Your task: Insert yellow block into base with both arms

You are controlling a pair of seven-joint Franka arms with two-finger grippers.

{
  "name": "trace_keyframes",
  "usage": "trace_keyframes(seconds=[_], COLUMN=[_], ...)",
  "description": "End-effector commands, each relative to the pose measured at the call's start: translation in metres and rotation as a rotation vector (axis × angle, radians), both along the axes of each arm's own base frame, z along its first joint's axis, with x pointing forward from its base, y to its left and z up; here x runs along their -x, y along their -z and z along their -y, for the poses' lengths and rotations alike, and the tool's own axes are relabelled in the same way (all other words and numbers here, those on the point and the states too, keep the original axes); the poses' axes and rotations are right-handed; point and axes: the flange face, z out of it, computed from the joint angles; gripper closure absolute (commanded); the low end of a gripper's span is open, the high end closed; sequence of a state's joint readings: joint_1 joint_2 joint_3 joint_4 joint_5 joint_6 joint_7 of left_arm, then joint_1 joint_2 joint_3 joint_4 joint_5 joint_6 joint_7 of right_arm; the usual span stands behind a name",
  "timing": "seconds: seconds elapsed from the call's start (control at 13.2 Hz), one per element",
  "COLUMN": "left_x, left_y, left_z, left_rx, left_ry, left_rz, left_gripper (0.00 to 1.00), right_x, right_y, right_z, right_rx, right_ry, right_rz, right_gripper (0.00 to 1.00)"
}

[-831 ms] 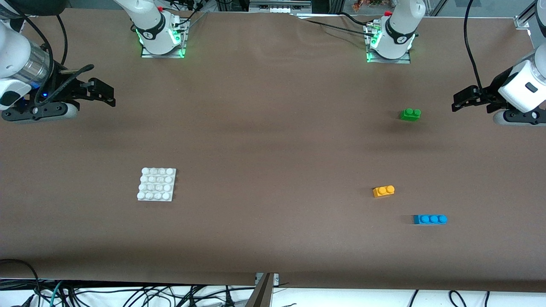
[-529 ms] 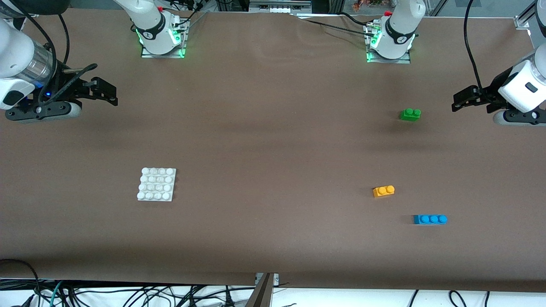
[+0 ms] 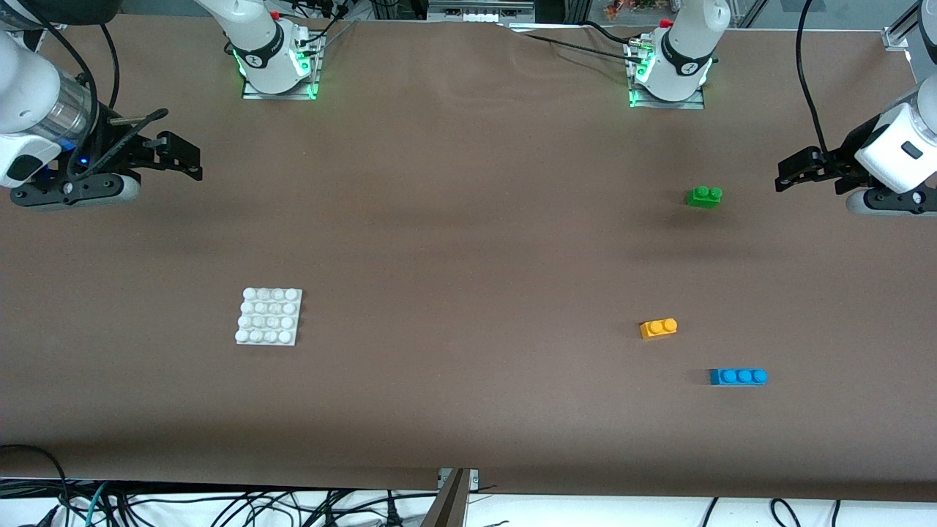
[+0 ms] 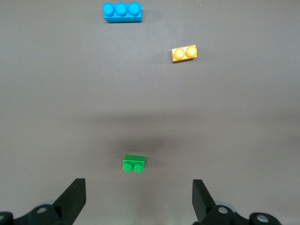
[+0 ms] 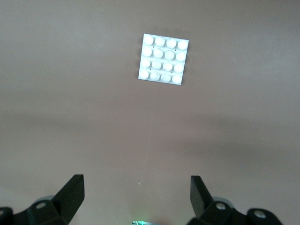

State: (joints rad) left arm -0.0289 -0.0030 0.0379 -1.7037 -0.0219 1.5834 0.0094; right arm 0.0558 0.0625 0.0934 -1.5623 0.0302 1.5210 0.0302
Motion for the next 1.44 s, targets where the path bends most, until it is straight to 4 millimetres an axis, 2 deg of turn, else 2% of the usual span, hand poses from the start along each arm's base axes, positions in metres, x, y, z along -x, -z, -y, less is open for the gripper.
trace_keyframes(seconds=[0.0,0.6,0.91,1.36], left_x=[0.002,-0.001,-0.001,-0.001], left_y=[-0.005,-0.007,-0.007,-0.007], left_z=[-0.001,-0.001,-0.001,-0.002], left_rx=[-0.013,-0.013,-0.013,-0.013], left_ry=[0.025,0.025,0.025,0.023], left_rz=[-0.002,0.004,0.004,0.004], left_gripper=[0.00,0.00,0.00,0.00], right_x=[-0.001,-0.001,-0.003,-0.002], right_y=[-0.002,-0.006,-0.006,0.003], right_z=[0.001,0.003,0.019,0.025], right_rx=[0.015,0.035,0.037,0.039], right_ry=[0.006,0.001,0.011,0.000], right_rz=[-0.012,-0.003,-0.006,-0.023], right_gripper=[0.00,0.00,0.00,0.00])
